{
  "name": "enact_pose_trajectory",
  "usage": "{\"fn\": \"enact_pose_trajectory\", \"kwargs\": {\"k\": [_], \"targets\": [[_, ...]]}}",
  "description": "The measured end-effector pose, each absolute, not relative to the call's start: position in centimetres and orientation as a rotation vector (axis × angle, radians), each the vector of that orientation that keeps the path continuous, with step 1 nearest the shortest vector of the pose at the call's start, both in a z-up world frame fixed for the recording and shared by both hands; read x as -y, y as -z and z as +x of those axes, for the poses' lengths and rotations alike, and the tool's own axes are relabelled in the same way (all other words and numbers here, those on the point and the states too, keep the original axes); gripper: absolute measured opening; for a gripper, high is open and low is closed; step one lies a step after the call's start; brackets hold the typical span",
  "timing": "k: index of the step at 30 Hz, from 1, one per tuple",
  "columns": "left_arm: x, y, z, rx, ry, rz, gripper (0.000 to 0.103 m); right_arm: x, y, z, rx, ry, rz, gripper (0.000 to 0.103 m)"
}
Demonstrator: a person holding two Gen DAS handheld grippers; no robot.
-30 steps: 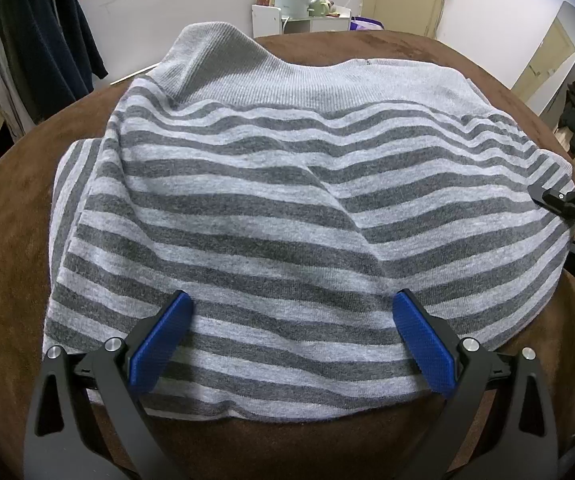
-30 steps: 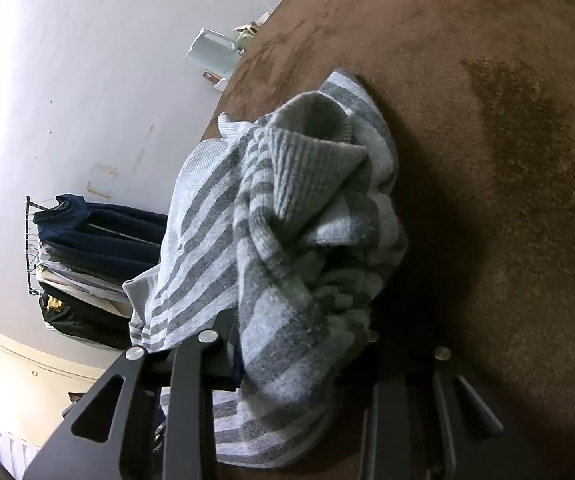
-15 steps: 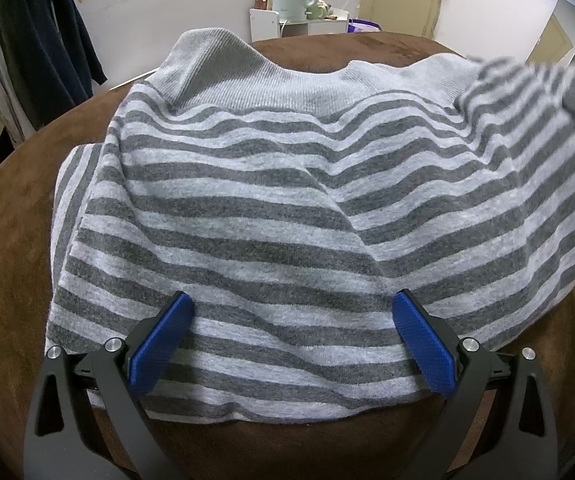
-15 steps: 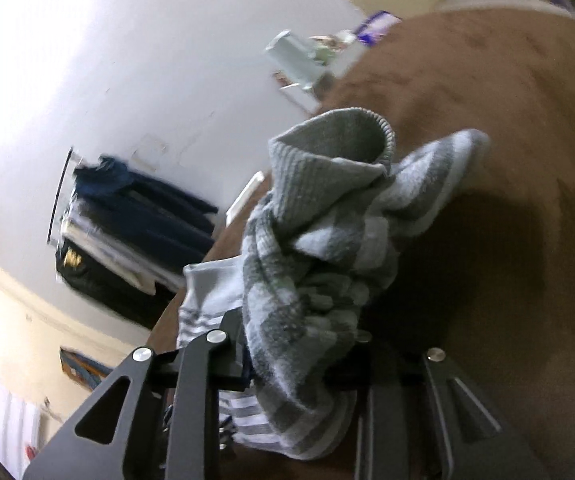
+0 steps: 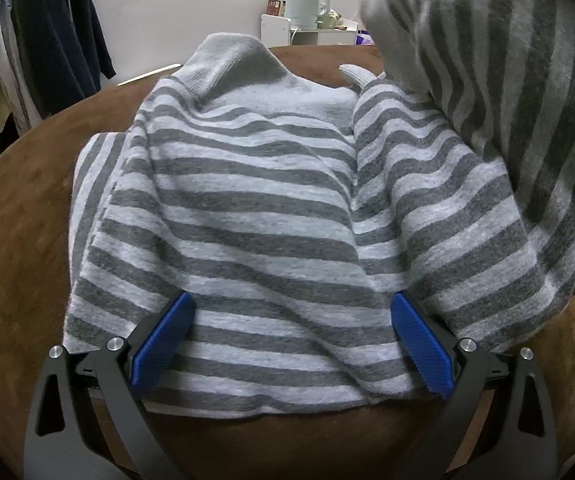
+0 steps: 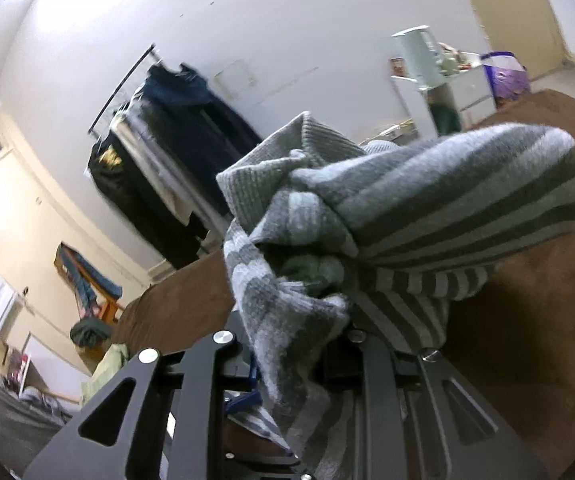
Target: Fold large clothes
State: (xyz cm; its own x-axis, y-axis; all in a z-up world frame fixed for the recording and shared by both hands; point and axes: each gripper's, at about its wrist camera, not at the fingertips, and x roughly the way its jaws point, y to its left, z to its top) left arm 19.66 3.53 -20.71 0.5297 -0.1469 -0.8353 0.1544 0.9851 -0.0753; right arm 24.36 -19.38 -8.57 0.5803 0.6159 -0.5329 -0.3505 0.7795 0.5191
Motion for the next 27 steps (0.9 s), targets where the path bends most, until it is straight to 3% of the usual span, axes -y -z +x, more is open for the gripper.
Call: {"fn": "enact_pose_trajectory", "kwargs": {"k": [8,18,27], "targets": [[-7.9,17.5,17.3,-0.939,0.105,-0.033,0.097,11.4,8.6,25.0,-0.861,-0.649,0.094,0.021],[-18.9,17.0,13.8,-0.96,-0.125,-0.162,0.097,4.4,14.1,24.7,-1.062,-0.704,-0.145,0.022],[-21.1,17.4,12.5,-0.969,-0.17,-0.171,0.097,0.3,18.3,23.8,-1.145,-0.711,-0.337,0.023]]}}
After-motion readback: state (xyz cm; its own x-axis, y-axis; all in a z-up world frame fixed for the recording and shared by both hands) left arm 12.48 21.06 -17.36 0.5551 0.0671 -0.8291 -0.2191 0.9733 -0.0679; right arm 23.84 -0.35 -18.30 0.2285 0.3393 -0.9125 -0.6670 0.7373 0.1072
